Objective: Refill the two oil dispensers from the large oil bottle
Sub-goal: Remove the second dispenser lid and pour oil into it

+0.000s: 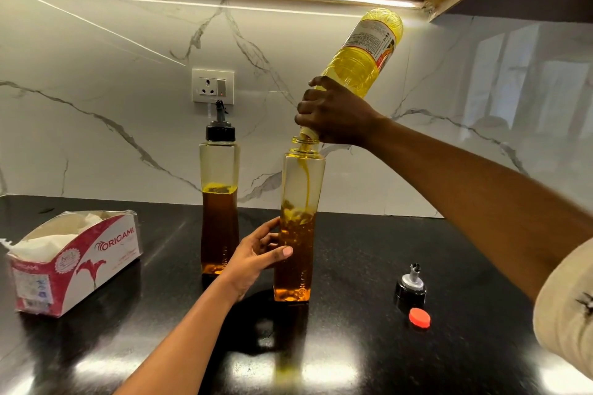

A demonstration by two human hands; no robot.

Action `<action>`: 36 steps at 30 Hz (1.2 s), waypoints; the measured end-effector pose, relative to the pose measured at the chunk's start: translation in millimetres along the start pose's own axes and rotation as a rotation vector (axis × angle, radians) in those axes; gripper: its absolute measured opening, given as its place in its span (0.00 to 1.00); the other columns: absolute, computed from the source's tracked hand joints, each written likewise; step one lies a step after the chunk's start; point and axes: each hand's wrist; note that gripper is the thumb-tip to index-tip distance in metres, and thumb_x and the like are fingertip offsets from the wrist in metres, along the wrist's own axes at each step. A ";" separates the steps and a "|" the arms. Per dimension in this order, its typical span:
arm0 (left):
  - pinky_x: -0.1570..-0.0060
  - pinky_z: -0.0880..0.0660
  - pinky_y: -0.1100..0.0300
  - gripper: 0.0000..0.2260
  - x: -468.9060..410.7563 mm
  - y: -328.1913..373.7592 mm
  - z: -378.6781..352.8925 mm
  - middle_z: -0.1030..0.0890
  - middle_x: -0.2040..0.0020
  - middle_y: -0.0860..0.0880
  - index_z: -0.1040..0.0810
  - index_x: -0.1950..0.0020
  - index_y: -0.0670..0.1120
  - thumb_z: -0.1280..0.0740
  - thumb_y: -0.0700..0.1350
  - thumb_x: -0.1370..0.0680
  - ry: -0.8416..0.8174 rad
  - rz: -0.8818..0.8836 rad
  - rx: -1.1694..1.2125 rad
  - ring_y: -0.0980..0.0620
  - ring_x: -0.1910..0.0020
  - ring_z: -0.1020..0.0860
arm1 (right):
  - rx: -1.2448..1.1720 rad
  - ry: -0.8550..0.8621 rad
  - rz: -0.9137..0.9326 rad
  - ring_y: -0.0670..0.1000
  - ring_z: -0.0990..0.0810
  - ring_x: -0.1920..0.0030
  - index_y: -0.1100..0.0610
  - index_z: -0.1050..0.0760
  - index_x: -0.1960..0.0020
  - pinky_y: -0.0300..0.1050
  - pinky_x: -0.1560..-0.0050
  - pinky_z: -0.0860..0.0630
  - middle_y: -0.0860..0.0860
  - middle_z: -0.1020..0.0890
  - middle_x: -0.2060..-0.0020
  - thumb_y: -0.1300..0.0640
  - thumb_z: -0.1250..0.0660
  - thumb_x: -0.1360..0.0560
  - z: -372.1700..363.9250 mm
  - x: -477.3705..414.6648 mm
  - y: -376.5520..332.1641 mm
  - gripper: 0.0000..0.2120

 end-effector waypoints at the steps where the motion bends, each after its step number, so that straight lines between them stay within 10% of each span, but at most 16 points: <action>1: 0.49 0.22 0.61 0.35 0.0 0.6 -0.2 0.17 0.46 0.47 0.29 0.32 0.54 0.20 0.51 0.36 0.000 0.003 -0.004 0.50 0.44 0.19 | 0.000 0.005 0.002 0.57 0.19 0.49 0.57 0.22 0.50 0.55 0.39 0.30 0.54 0.17 0.54 0.53 0.37 0.24 0.0 0.0 0.0 0.09; 36: 0.50 0.22 0.61 0.34 -1.1 -0.1 0.1 0.17 0.46 0.47 0.29 0.33 0.56 0.22 0.52 0.38 -0.011 -0.005 -0.006 0.50 0.43 0.19 | 0.080 0.037 0.063 0.54 0.18 0.52 0.55 0.22 0.52 0.52 0.42 0.27 0.51 0.17 0.57 0.52 0.34 0.26 3.6 -0.5 1.4 0.07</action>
Point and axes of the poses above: each hand's wrist, its own x-axis away from the middle knuckle, its own z-axis out of the back of the hand, y = z × x
